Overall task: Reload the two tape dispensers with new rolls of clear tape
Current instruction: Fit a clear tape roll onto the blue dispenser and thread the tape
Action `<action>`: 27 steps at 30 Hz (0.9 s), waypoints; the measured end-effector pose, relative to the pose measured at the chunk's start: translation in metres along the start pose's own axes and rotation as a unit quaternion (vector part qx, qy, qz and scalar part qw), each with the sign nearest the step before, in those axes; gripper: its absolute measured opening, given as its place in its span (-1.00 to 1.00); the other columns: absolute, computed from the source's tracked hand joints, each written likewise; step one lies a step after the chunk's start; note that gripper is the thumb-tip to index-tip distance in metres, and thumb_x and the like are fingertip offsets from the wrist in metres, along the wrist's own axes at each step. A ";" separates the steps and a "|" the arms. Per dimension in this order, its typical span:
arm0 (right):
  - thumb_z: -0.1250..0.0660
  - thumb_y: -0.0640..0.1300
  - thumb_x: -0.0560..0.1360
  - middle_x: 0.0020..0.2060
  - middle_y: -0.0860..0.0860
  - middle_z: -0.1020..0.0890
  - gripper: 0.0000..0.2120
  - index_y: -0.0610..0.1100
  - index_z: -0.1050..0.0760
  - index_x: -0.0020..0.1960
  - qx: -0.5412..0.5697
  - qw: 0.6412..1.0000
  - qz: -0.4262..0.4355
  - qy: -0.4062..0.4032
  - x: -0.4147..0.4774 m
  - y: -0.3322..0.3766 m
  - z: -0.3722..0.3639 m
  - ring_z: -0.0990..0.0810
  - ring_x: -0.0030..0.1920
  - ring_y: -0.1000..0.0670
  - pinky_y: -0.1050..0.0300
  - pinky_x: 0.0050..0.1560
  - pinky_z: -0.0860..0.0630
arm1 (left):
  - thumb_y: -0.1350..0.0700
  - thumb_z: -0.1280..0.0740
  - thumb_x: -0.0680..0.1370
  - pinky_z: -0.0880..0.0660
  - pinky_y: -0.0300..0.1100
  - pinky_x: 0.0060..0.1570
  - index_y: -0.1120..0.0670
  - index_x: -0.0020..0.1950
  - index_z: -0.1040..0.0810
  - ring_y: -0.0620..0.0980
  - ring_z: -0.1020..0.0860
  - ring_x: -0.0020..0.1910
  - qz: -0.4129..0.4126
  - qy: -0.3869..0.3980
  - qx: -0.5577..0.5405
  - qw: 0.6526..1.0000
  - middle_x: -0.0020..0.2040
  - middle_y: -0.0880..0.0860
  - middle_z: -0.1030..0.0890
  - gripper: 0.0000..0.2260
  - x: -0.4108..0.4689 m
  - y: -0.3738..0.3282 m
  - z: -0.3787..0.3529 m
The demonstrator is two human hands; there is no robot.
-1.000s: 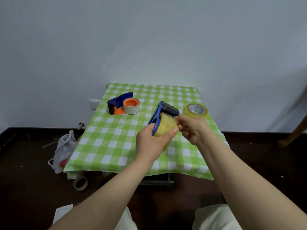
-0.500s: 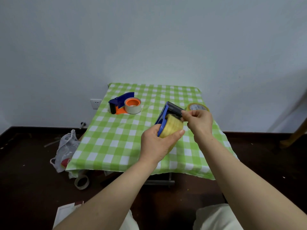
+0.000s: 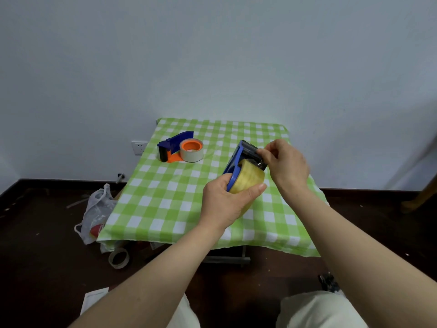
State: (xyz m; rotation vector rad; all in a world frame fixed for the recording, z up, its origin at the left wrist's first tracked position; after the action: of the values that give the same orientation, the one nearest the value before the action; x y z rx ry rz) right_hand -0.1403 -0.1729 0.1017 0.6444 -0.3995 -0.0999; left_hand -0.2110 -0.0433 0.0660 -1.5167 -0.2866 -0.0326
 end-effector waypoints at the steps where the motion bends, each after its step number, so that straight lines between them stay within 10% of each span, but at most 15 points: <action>1: -0.27 0.11 0.51 -0.16 0.05 -0.58 -0.79 -0.04 -0.47 -0.09 -0.004 1.000 0.011 -0.002 0.001 0.000 -0.001 -0.50 -0.11 -0.02 0.10 -0.19 -0.31 | -0.19 -0.53 0.16 -0.54 0.19 -0.20 0.38 -0.17 -0.51 0.34 -0.55 -0.26 0.002 0.003 -0.003 1.000 -0.20 0.40 -0.57 -0.35 0.000 -0.001 0.000; 9: -0.29 0.01 0.52 -0.21 0.04 -0.54 -0.81 -0.11 -0.44 -0.15 0.088 0.994 0.038 0.045 0.008 0.005 -0.008 -0.50 -0.16 -0.03 0.06 -0.18 -0.39 | -0.14 -0.54 0.19 -0.58 0.21 -0.19 0.34 -0.14 -0.56 0.35 -0.59 -0.22 0.019 0.023 -0.006 1.000 -0.22 0.36 -0.61 -0.43 0.002 -0.003 0.010; 15: -0.29 0.03 0.51 -0.15 0.06 -0.58 -0.77 -0.14 -0.50 -0.03 0.110 0.991 0.064 0.034 0.011 0.017 -0.006 -0.50 -0.12 0.03 0.32 -0.30 -0.27 | 0.08 -0.54 0.35 -0.59 0.02 -0.31 0.29 -0.21 -0.60 -0.06 -0.60 -0.47 0.052 0.044 -0.005 0.998 -0.42 0.12 -0.62 -0.72 0.001 -0.008 0.010; 27: -0.33 0.06 0.47 -0.26 0.06 -0.61 -0.81 -0.07 -0.48 -0.14 0.197 0.979 -0.042 -0.024 0.012 0.009 -0.020 -0.59 -0.15 -0.02 0.03 -0.06 -0.48 | 0.03 -0.50 0.39 -0.47 -0.23 -0.42 0.10 -0.40 -0.55 -0.05 -0.52 -0.55 0.101 0.042 -0.044 0.993 -0.51 0.08 -0.58 -0.75 0.009 -0.009 0.017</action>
State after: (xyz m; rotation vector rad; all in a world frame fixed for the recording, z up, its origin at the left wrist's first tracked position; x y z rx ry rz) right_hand -0.1215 -0.1569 0.0966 1.0523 -0.4423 -0.1178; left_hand -0.2066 -0.0257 0.0769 -1.6208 -0.0641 0.0534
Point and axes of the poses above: each hand's wrist, its own x-axis towards the middle knuckle, its own z-axis out of the back of the hand, y = z × x, the point moved 1 cm from there along x, towards the middle knuckle
